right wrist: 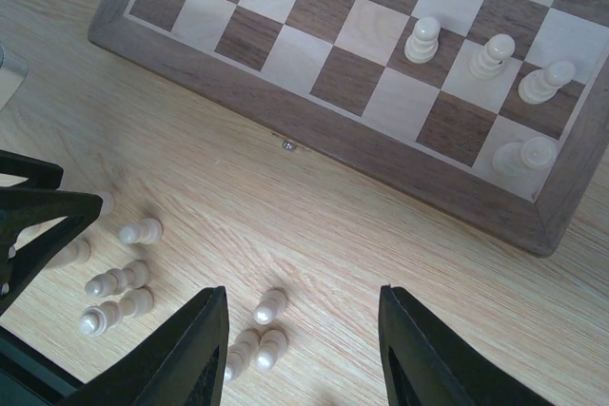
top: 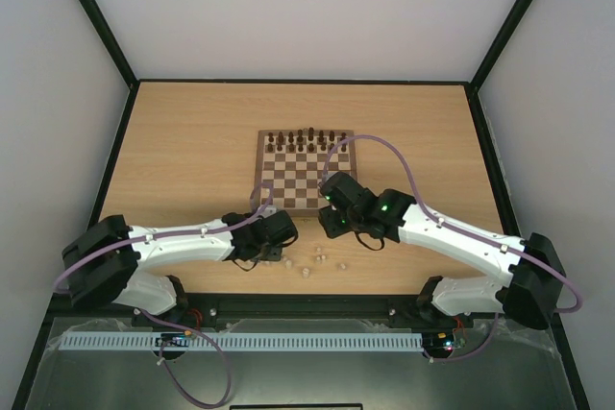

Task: Set up the chess pieces on the board
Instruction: Pick up the chess piece at the center of the board.

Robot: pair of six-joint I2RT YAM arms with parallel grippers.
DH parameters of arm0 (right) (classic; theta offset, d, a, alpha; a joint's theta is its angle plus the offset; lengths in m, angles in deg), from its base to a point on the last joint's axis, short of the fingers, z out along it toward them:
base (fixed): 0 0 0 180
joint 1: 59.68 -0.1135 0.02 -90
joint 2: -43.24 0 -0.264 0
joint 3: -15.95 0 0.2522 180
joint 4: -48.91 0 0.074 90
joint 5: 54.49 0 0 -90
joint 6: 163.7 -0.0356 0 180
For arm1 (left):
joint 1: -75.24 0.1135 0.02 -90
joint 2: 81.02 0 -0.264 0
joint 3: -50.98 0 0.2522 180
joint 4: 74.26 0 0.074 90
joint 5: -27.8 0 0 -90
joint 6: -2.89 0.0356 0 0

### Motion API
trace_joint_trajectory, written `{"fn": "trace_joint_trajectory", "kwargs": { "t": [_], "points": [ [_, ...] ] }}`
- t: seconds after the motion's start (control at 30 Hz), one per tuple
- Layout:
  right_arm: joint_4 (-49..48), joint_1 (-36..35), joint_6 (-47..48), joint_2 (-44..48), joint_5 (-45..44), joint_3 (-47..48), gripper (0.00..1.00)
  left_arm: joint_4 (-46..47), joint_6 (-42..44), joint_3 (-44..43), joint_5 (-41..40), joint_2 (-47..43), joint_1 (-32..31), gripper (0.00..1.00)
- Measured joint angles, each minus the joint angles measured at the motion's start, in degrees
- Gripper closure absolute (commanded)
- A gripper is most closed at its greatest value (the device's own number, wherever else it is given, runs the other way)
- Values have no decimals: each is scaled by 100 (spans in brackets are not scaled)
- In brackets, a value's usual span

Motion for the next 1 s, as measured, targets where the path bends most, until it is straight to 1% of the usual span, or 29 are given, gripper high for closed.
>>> {"fn": "trace_joint_trajectory", "kwargs": {
  "t": [0.07, 0.2, 0.47, 0.6, 0.83, 0.93, 0.97, 1.0],
  "points": [
    [0, 0, 0, 11, 0, 0, 56, -2, -2, 2, 0, 7, -2, 70],
    [0, 0, 0, 13, 0, -4, 56, 11, -24, 22, 0, 7, -2, 73],
    [2, 0, 0, 59, -4, -46, 56, 13, -24, 109, 2, 9, -2, 72],
    [0, 0, 0, 66, -4, -63, 56, 15, -24, 114, 2, 9, -2, 78],
    [0, 0, -2, 74, -11, -81, 56, 52, -13, 138, 17, 85, -2, 78],
    [0, 0, -2, 85, -13, -96, 56, 61, -9, 140, 28, 133, -4, 75],
    [0, 0, -2, 92, -15, -105, 56, 61, 4, 140, 31, 133, -2, 75],
    [2, 0, -2, 101, -15, -109, 56, 68, 2, 140, 39, 133, -2, 79]
  ]
}}
